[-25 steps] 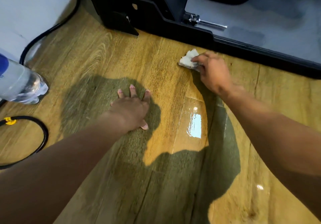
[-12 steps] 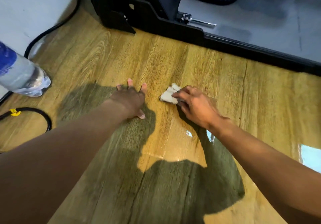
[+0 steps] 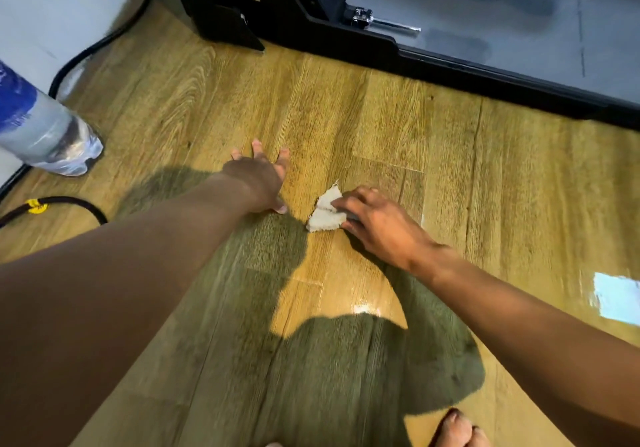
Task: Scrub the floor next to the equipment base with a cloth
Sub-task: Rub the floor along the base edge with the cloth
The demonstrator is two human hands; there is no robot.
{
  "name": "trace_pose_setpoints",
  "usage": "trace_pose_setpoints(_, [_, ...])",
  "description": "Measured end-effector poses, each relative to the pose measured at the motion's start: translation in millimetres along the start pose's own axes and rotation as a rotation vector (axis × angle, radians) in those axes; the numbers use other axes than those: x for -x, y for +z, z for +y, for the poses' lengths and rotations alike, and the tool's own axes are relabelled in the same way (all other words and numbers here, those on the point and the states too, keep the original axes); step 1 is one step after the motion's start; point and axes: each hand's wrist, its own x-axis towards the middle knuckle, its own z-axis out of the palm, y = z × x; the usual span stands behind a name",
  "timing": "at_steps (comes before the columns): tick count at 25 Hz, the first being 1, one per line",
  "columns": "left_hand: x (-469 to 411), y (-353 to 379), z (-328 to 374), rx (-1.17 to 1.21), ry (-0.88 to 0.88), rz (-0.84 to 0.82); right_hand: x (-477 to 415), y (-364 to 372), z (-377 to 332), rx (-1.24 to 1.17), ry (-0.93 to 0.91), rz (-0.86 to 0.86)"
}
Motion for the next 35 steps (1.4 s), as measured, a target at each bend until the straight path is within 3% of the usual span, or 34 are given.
trace_pose_setpoints(5, [9.1, 3.1, -5.2, -0.002, 0.043, 0.039, -1.6, -5.8, -2.6, -0.075, 0.210, 0.083])
trace_pose_setpoints(9, [11.1, 6.1, -7.3, 0.022, 0.046, 0.029, 65.3, 16.6, -54.5, -0.065, -0.121, -0.086])
trace_pose_setpoints(11, [11.3, 6.9, -4.1, 0.020, 0.038, 0.021, 65.0, 11.1, -49.7, -0.042, -0.187, -0.125])
trace_pose_setpoints(15, [12.3, 6.8, -0.7, 0.022, 0.021, 0.010, 58.3, -3.5, -29.9, -0.011, 0.082, 0.012])
trace_pose_setpoints(18, [11.8, 7.9, -0.8, 0.015, 0.023, 0.027, 94.4, 15.4, -58.5, 0.012, -0.112, -0.025])
trace_pose_setpoints(20, [10.9, 7.7, 4.7, -0.010, 0.125, 0.067, 106.8, 18.7, -64.9, 0.021, -0.265, -0.069])
trace_pose_setpoints(24, [12.6, 9.5, 20.4, -0.034, 0.251, 0.047, 89.0, 1.6, -50.9, -0.055, 0.005, -0.058])
trace_pose_setpoints(28, [13.1, 11.1, 20.1, -0.039, 0.253, 0.074, 113.2, 14.0, -69.0, 0.048, -0.176, -0.070])
trace_pose_setpoints(31, [10.3, 12.8, 30.9, -0.045, 0.284, 0.149, 130.0, 8.2, -63.9, 0.024, -0.158, -0.090])
trace_pose_setpoints(35, [0.9, 13.7, 37.4, -0.072, 0.319, 0.166, 100.8, -6.3, -23.3, -0.037, 0.135, 0.045])
